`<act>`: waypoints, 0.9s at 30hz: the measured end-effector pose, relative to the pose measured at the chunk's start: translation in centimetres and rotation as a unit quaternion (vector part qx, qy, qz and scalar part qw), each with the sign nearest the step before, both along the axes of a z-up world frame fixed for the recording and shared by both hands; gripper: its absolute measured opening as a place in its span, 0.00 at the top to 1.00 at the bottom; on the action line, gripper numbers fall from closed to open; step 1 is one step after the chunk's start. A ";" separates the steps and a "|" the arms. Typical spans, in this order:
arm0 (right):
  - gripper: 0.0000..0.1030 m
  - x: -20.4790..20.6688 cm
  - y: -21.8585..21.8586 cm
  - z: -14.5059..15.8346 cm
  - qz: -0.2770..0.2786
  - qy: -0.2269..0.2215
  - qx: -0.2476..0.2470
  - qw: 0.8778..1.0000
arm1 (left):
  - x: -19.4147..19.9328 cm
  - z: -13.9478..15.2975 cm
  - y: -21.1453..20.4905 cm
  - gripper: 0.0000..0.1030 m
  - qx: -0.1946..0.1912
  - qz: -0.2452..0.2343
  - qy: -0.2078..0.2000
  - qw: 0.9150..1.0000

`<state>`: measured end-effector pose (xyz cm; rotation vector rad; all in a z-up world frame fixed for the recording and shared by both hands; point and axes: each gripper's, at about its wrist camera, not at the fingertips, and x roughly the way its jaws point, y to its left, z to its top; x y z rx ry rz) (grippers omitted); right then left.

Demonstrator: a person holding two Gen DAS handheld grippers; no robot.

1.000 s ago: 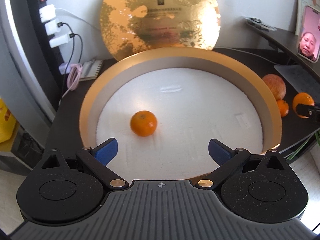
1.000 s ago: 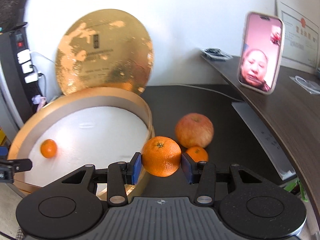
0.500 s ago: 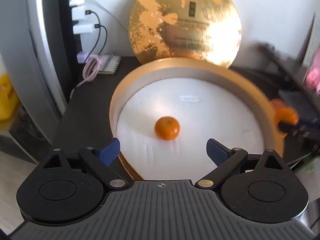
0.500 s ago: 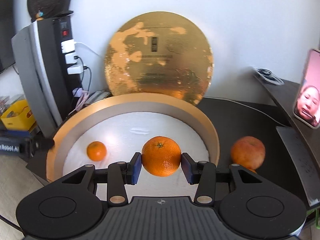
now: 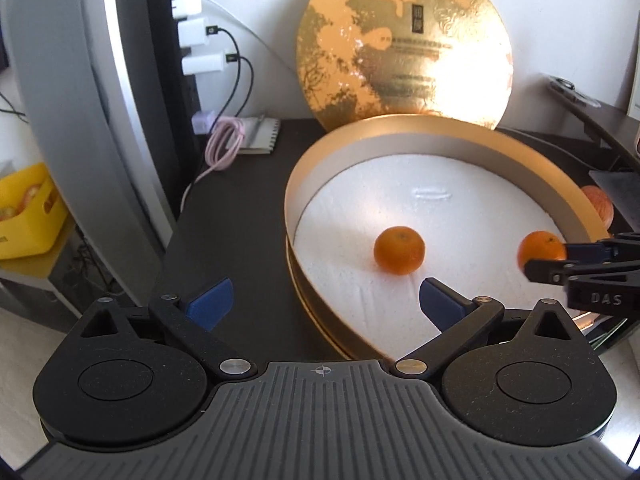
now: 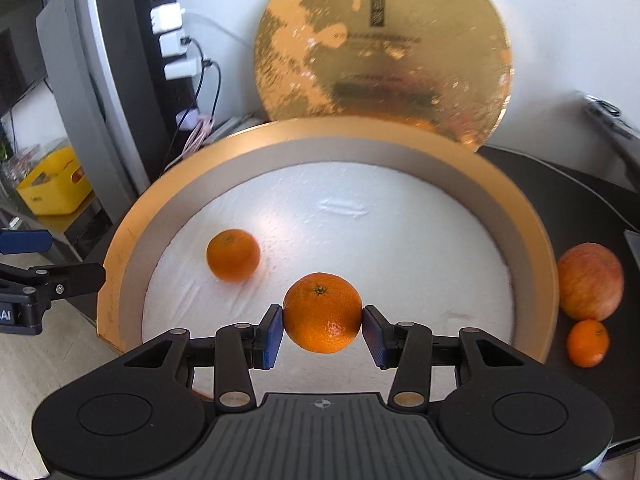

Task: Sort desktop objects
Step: 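Lower the orange onto the foam beside the first orange and release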

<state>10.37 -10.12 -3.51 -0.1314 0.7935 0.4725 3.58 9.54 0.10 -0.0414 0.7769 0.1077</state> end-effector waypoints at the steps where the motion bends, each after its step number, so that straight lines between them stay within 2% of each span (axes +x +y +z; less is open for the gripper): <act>1: 0.57 0.3 0.5 -0.3 0.004 0.005 -0.002 1.000 | 0.1 -0.2 0.0 0.01 0.001 0.000 0.003 1.000; 6: 0.57 1.4 2.7 -1.5 0.028 0.024 -0.012 0.999 | 0.6 -1.0 -0.2 0.01 0.015 0.000 0.020 1.000; 11: 0.56 1.9 4.1 -2.3 0.041 0.034 -0.021 0.998 | 0.8 -1.5 0.5 0.01 0.013 0.009 0.028 0.999; 20: 0.55 1.7 3.9 -2.2 0.042 0.034 -0.028 0.998 | 1.0 -1.7 0.3 0.01 0.009 0.002 0.035 0.999; 21: 0.53 1.7 3.8 -2.2 0.042 0.034 -0.027 0.998 | 1.0 -1.6 0.2 0.01 0.009 0.000 0.035 0.999; 22: 0.47 1.7 3.7 -2.1 0.041 0.033 -0.026 0.998 | 1.0 -1.6 0.1 0.01 0.009 0.000 0.036 0.999; 27: 0.43 1.0 2.9 -1.3 0.037 0.019 -0.014 0.999 | 0.8 -1.5 -0.5 0.01 0.013 -0.004 0.036 0.999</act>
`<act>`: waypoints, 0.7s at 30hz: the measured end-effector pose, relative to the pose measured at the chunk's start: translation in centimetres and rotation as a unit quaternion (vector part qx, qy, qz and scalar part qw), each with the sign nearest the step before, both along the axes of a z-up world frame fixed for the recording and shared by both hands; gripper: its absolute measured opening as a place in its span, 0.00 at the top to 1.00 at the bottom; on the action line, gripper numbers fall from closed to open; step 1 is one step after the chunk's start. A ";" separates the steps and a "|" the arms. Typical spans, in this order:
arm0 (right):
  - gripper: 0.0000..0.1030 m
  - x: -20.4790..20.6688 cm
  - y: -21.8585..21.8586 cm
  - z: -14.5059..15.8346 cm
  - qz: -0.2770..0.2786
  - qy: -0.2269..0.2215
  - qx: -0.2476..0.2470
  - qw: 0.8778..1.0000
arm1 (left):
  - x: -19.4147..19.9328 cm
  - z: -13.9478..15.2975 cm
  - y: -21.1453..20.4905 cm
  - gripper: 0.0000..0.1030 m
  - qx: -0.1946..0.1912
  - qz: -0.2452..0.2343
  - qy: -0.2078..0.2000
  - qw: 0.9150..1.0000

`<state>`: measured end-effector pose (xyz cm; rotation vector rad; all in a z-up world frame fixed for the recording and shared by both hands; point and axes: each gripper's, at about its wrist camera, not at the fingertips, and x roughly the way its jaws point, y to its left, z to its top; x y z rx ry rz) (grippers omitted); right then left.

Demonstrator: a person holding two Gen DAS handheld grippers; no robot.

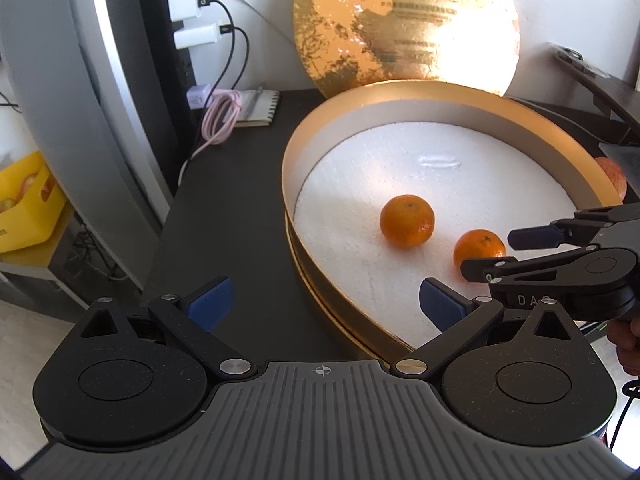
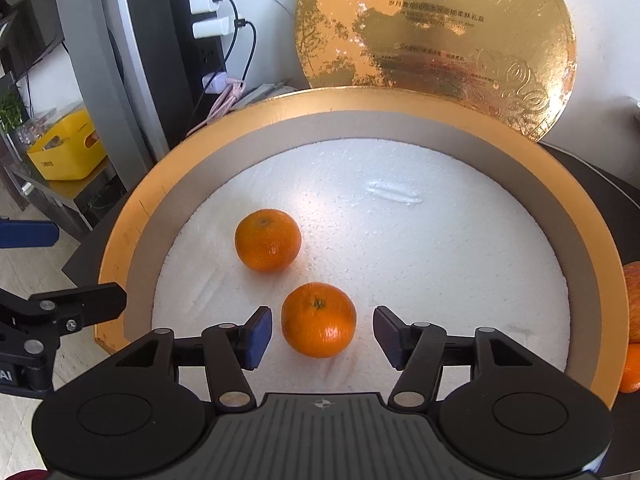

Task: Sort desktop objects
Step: 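Lower the orange onto the foam beside the first orange and release, then move the right gripper to the last orange and close on it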

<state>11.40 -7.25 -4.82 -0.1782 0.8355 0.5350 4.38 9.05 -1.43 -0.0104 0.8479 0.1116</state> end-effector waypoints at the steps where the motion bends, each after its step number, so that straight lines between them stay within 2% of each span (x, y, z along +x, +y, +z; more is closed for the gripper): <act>1: 0.43 -0.2 -0.3 0.3 -0.003 -0.004 0.004 1.000 | -0.1 0.1 -0.1 0.01 0.001 -0.001 0.000 1.000; 7: 0.43 -1.9 -3.1 2.4 -0.029 -0.040 0.032 0.998 | -0.6 0.7 -1.8 0.01 0.009 -0.018 -0.007 1.000; 13: 0.43 -3.4 -7.7 4.2 -0.076 -0.073 0.049 0.993 | -0.3 1.5 -4.8 0.01 0.010 -0.049 -0.019 0.999; 21: 0.43 -4.3 -16.2 5.0 -0.182 -0.105 0.059 0.976 | 0.6 2.0 -8.7 0.01 0.013 -0.084 -0.021 0.996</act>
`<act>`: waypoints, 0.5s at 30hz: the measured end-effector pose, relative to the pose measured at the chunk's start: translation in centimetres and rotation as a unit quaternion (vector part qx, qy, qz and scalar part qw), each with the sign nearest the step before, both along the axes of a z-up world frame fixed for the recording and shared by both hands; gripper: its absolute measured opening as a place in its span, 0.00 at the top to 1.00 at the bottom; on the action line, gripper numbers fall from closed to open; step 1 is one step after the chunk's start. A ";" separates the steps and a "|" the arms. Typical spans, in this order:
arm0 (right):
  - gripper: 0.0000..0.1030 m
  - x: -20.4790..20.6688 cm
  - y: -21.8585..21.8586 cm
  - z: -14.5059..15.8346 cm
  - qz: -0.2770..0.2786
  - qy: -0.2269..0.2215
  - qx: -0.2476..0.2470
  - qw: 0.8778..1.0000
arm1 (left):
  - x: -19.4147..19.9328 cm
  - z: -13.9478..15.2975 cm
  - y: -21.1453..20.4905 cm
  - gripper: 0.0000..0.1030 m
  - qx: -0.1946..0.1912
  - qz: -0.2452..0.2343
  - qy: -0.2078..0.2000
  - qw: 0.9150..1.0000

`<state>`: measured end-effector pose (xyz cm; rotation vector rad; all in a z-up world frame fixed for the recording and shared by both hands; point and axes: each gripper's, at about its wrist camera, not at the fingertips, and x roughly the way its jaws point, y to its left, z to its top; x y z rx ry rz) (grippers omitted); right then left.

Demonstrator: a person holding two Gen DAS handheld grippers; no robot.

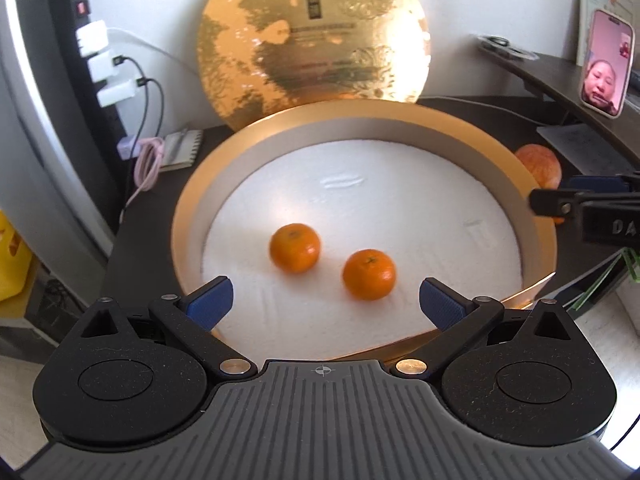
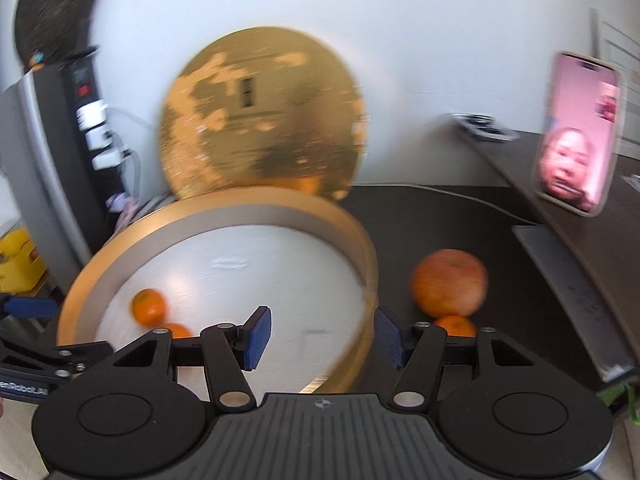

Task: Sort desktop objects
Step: 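Move the right gripper to the last orange and close on it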

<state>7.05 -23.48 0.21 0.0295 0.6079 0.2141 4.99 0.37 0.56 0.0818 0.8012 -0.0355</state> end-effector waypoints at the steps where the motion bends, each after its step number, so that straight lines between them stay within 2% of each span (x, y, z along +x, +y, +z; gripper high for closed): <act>1: 0.43 0.0 -1.0 -0.1 -0.015 -0.001 0.002 1.000 | 0.1 0.0 -0.3 0.01 0.000 -0.003 -0.001 1.000; 7: 0.43 1.1 -5.0 -2.1 -0.070 0.012 0.003 0.997 | 1.4 -0.1 -2.1 0.01 0.003 -0.014 0.001 1.000; 15: 0.44 5.3 -6.1 -7.3 -0.078 0.060 0.015 0.995 | 2.8 -0.6 -2.5 0.01 0.013 -0.004 0.011 1.000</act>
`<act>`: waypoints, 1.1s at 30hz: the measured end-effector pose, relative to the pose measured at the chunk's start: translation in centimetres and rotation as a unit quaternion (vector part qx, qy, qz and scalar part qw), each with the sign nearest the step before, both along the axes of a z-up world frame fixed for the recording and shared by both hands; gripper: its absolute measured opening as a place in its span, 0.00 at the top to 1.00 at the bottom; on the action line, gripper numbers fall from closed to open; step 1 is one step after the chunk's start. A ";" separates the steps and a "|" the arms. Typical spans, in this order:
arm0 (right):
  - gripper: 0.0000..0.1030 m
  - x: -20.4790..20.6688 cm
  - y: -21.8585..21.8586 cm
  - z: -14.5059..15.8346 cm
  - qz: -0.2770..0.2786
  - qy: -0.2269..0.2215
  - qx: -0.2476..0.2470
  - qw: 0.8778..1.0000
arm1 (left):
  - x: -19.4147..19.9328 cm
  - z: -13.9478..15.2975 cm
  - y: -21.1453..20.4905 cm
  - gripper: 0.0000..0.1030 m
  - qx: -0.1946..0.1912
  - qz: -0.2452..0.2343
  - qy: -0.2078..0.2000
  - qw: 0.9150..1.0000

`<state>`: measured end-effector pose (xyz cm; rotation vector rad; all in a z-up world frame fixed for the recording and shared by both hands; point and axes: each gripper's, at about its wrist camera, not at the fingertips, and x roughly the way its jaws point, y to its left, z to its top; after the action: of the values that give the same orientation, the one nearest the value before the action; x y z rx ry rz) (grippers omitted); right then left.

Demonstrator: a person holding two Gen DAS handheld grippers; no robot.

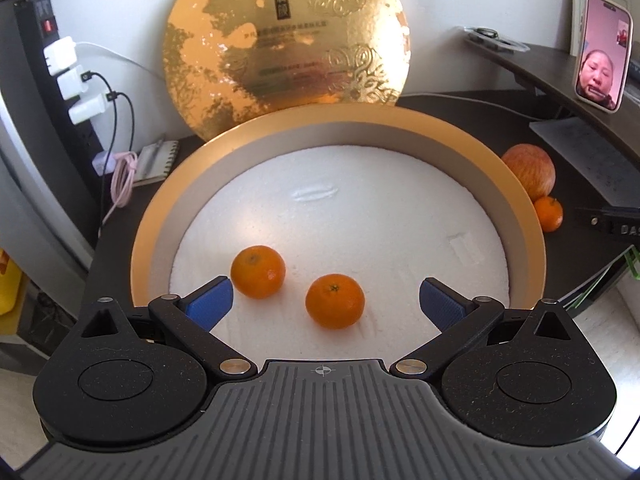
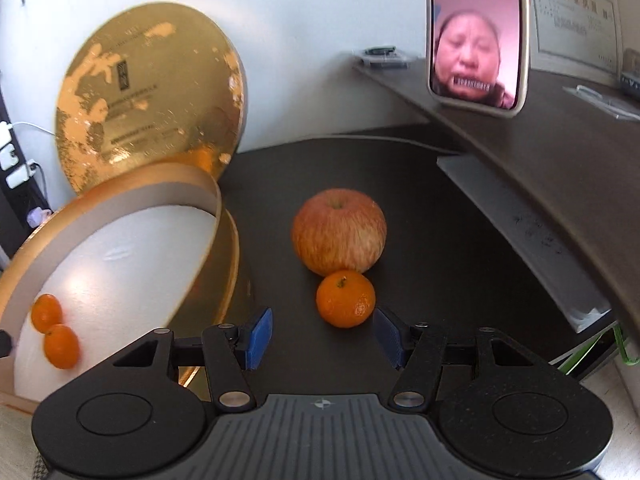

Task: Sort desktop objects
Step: 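Move the right gripper to the last orange and close on it, then carry the last orange into the gold box and open the right gripper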

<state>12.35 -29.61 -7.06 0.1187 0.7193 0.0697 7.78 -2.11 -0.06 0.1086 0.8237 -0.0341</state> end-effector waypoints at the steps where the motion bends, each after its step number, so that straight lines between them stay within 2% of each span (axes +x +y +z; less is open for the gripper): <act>1: 0.44 0.5 0.1 -0.4 0.000 0.002 -0.001 1.000 | 0.1 -0.1 0.0 0.01 0.002 0.002 0.002 1.000; 13: 0.44 4.1 0.8 -2.1 -0.006 0.019 -0.026 0.999 | 1.5 -1.0 0.6 0.01 0.004 0.015 0.018 1.000; 25: 0.45 5.1 1.0 -2.6 -0.015 0.036 -0.039 0.998 | 1.6 -1.2 0.8 0.01 0.005 0.014 0.021 1.000; 27: 0.48 5.2 1.0 -2.6 -0.017 0.038 -0.042 0.998 | 1.6 -1.2 0.9 0.01 0.005 0.014 0.021 1.000; 29: 0.56 5.3 1.0 -2.7 -0.021 0.040 -0.048 0.998 | 1.5 -1.2 0.9 0.01 0.006 0.014 0.021 1.000; 33: 0.56 4.8 1.0 -2.3 -0.024 0.040 -0.049 0.998 | 1.4 -1.3 1.1 0.01 0.006 0.015 0.023 1.000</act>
<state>17.14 -28.61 -9.36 0.0450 0.7986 -0.0170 9.13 -1.06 -1.34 0.1064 0.8708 -0.0030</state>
